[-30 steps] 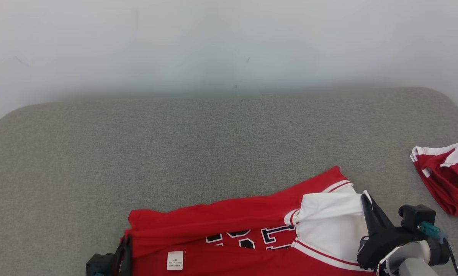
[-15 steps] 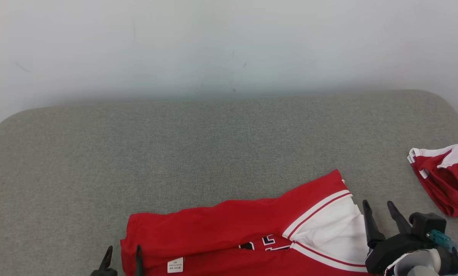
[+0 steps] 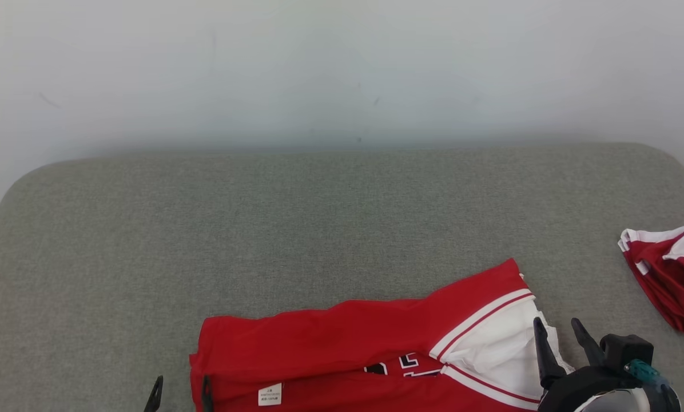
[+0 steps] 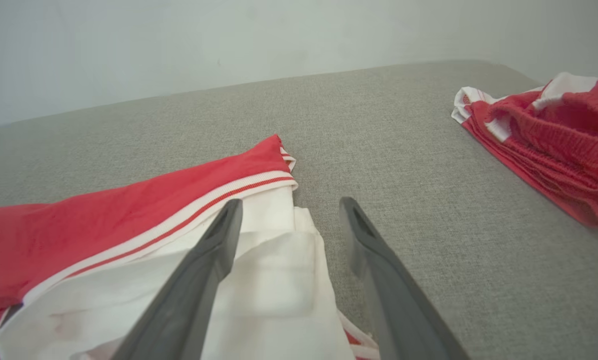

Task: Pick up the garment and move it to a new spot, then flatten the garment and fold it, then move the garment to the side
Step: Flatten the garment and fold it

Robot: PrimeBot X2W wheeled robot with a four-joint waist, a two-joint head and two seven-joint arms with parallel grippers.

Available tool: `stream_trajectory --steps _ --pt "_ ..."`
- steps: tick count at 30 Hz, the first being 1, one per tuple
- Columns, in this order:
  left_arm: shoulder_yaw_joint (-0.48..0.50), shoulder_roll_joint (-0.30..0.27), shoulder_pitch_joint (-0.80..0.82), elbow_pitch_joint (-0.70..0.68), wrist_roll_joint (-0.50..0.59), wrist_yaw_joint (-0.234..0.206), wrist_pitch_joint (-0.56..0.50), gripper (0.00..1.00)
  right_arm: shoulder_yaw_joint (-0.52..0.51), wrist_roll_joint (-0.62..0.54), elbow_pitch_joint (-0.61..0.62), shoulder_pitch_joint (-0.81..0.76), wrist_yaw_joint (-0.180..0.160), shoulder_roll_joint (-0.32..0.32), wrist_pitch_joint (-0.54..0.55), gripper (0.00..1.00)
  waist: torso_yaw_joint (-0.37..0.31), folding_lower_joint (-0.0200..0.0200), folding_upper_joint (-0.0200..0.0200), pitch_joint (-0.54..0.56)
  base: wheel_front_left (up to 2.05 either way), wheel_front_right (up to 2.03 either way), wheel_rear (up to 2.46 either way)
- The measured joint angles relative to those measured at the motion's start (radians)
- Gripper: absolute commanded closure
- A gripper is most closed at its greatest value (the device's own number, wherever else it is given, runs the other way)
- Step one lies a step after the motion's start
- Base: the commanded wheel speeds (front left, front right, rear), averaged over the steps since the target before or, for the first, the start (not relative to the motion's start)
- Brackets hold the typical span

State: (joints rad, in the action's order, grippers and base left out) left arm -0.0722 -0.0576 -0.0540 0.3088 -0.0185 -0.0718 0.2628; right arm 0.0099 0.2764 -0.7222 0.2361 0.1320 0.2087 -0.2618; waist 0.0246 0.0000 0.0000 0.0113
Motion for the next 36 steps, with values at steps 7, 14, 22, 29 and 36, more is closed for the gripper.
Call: stream_trajectory --steps 7,14,22,29,36 --pt "-0.013 0.002 -0.004 0.001 -0.006 0.001 0.0 0.0 0.009 -0.011 -0.059 0.025 0.0 0.003 0.0 0.0 0.021 0.0 0.0 -0.013 0.0 0.0 0.0" --pt "-0.024 0.004 0.01 0.016 -0.013 0.001 0.0 0.0 -0.003 -0.026 -0.215 0.106 0.0 0.015 0.004 0.0 0.05 0.0001 0.0 -0.047 0.0 0.0 0.0" --pt "-0.021 0.005 0.015 0.021 -0.016 0.0 0.0 0.0 0.091 0.052 -0.297 0.144 -0.004 -0.016 0.035 0.0 0.071 0.0 -0.0001 -0.066 0.0 0.0 0.0" --pt "-0.023 0.005 0.015 0.027 -0.015 0.002 0.0 0.0 0.188 0.148 -0.306 0.15 -0.003 -0.009 0.077 1.0 0.073 0.0 -0.0001 -0.063 0.0 0.0 0.0" --pt "-0.02 0.006 0.014 0.029 -0.01 0.009 0.0 0.0 0.151 0.189 -0.351 0.162 0.002 0.021 0.016 1.0 0.078 0.0 0.0 -0.054 0.0 0.0 0.0"
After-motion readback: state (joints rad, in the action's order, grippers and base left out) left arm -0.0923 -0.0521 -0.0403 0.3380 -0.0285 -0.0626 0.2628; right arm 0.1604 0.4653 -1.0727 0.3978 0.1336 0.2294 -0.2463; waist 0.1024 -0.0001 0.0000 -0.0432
